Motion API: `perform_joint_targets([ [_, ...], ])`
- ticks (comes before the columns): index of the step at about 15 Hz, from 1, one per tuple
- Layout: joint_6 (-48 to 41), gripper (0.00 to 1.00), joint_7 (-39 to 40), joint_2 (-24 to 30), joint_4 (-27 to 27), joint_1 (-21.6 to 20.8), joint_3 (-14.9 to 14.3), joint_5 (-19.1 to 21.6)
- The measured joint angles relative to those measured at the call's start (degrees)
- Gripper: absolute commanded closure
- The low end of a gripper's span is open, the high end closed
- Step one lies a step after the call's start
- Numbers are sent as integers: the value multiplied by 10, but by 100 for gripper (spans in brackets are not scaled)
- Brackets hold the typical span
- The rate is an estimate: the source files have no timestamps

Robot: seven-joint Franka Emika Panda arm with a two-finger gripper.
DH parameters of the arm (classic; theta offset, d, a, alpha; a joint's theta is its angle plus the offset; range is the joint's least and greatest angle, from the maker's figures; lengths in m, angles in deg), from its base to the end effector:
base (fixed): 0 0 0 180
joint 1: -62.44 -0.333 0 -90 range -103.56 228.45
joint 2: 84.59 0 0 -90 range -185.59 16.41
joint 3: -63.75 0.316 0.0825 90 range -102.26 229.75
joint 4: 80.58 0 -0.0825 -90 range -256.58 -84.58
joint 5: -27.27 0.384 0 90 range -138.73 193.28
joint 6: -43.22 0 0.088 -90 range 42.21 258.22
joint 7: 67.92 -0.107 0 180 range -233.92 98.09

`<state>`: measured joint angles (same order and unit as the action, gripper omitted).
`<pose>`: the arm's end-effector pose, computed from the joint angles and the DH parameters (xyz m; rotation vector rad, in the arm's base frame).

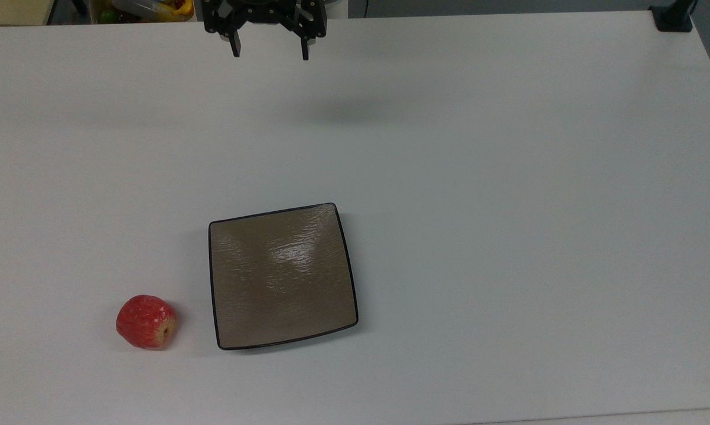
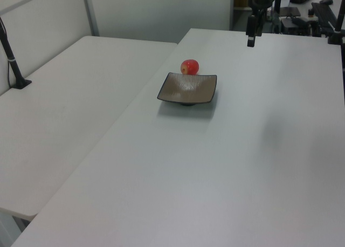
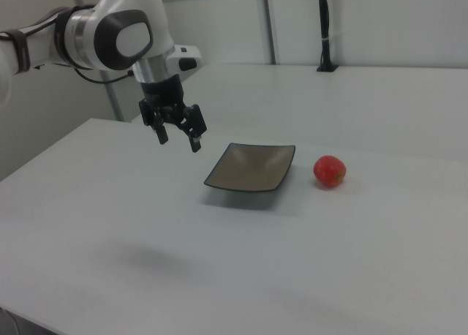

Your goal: Apples placed on a ceramic plate

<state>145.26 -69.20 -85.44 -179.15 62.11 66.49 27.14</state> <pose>0.5715 0.0303 0.5634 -3.1402 -0.0497 -0.0719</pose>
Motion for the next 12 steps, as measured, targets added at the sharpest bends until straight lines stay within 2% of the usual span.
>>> perform_joint_targets([
  [12,-29,0,30,1,0,1,0,-1],
])
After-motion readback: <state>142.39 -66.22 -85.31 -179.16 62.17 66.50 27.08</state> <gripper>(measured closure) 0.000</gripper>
